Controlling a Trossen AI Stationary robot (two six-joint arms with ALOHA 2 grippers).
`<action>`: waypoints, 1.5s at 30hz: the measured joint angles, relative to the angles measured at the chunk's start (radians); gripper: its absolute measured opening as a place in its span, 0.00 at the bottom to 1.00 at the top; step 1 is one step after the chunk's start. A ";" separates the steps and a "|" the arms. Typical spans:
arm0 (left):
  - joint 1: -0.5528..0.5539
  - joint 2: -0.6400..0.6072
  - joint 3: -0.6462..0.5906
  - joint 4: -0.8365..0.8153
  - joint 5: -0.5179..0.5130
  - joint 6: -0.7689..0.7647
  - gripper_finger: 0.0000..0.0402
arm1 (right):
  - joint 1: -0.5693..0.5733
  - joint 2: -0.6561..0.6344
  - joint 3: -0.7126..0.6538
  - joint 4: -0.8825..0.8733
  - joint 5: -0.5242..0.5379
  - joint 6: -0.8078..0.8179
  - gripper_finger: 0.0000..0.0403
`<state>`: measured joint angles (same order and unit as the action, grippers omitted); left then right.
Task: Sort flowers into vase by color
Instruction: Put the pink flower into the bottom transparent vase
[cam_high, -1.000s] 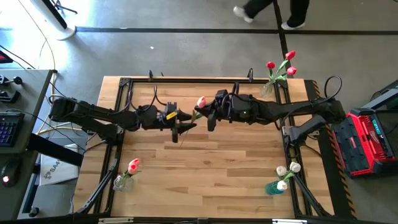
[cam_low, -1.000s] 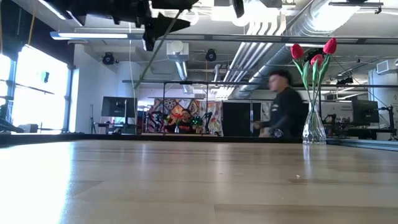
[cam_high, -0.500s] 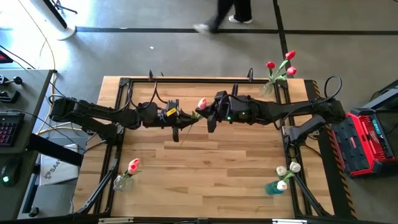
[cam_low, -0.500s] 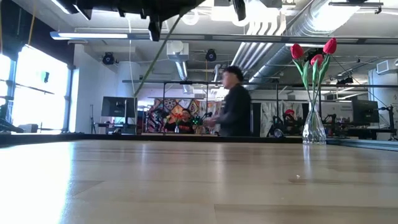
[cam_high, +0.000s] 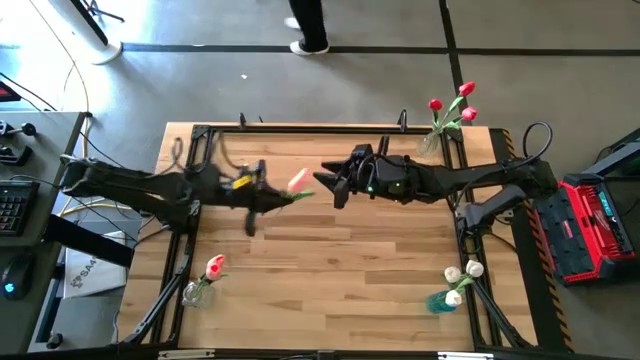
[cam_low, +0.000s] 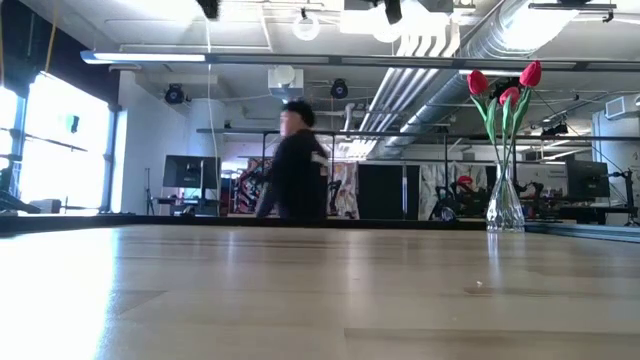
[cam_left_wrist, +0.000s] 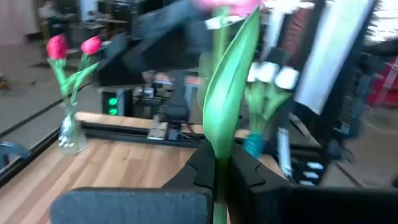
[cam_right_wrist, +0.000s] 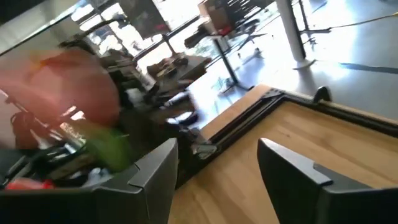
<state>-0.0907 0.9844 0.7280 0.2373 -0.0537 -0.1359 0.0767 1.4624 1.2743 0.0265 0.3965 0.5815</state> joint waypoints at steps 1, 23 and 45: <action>-0.016 -0.038 0.000 -0.041 -0.004 0.013 0.00 | 0.002 0.000 0.000 -0.001 0.016 0.004 0.52; -0.414 -0.639 -0.173 -0.209 -0.211 0.158 0.00 | 0.127 0.000 0.000 -0.497 0.294 0.373 0.48; -0.722 -0.741 -0.260 -0.171 0.207 -0.045 0.00 | 0.227 0.000 0.000 -0.524 0.419 0.626 0.48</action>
<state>-0.8127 0.2434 0.4679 0.0662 0.1528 -0.1808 0.3038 1.4624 1.2743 -0.4973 0.8158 1.2078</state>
